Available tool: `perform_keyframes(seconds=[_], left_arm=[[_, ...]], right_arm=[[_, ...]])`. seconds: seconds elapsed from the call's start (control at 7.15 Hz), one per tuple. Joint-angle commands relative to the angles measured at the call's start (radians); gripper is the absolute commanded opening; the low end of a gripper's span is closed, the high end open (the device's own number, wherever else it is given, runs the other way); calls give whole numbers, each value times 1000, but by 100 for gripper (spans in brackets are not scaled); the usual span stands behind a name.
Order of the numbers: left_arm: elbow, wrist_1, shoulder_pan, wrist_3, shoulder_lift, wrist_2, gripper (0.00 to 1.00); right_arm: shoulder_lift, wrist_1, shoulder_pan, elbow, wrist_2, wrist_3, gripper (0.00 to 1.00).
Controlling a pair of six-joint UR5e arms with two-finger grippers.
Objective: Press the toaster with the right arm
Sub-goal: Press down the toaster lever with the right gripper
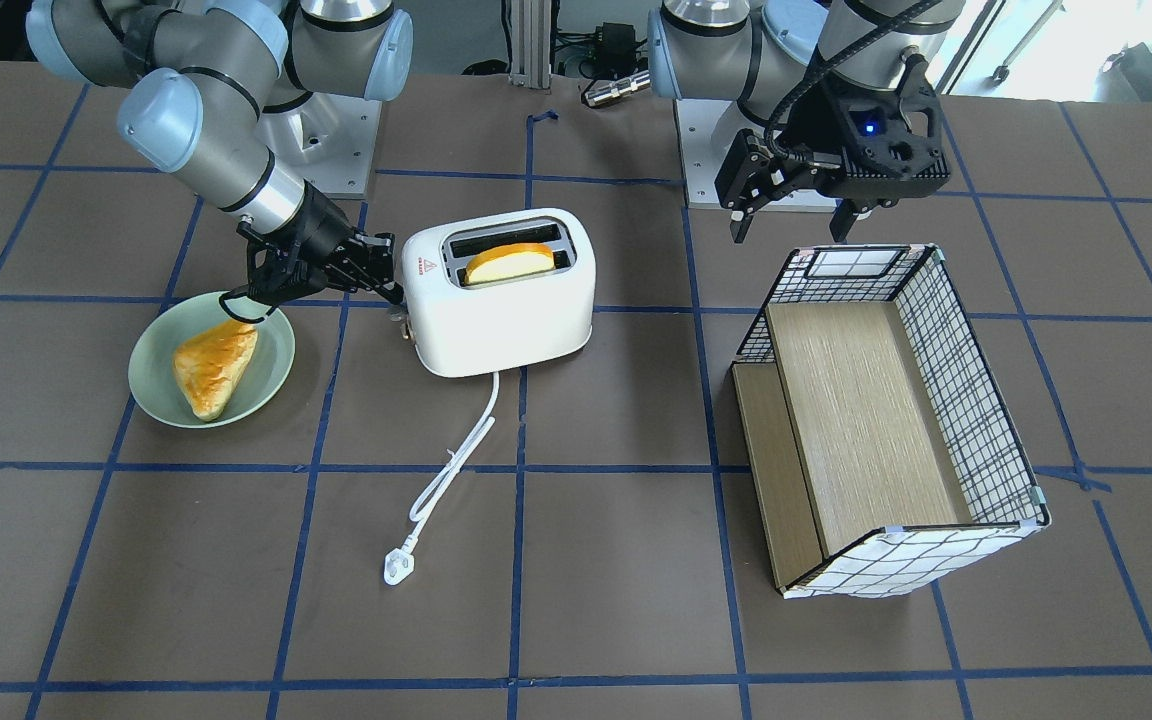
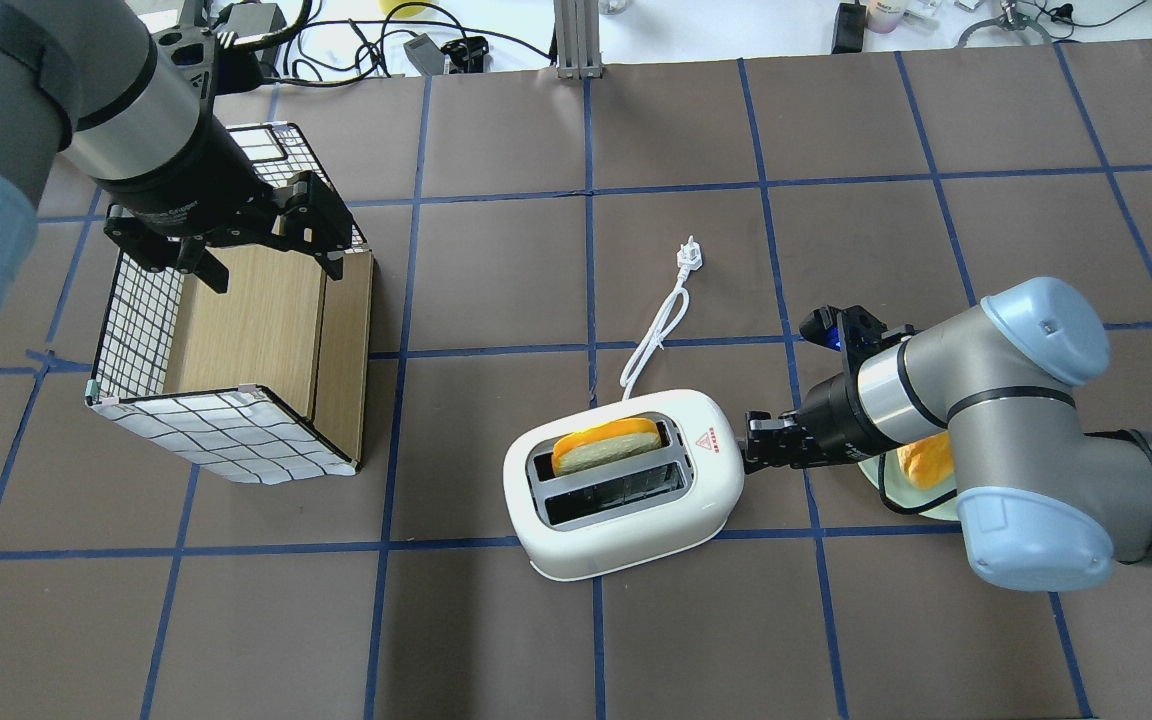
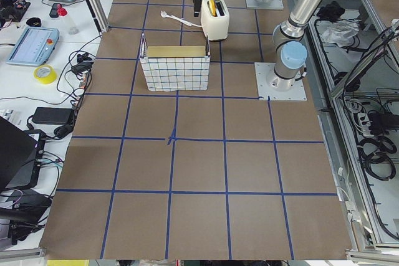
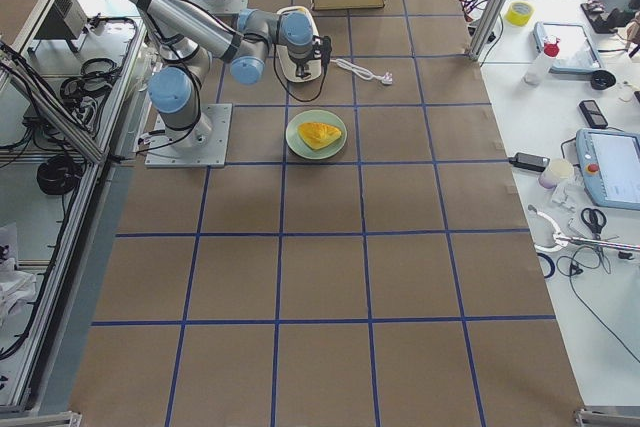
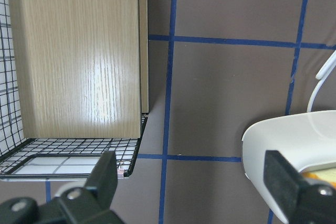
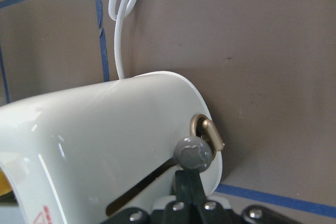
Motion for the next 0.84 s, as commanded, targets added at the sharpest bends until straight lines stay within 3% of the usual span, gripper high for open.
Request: perform_keyframes(seconds=[0.0,0.14,0.7], left_arm=[[0,1,0,0,0,-1,100],[0,1,0,0,0,-1,100],[0,-1,0,0,0,1,100]], right_arm=[[26,-29,0,-4,-5,29,0],[18,-38,-3,-25,-84,79,0],[-17,-15,-3,-96,-192,107,0]])
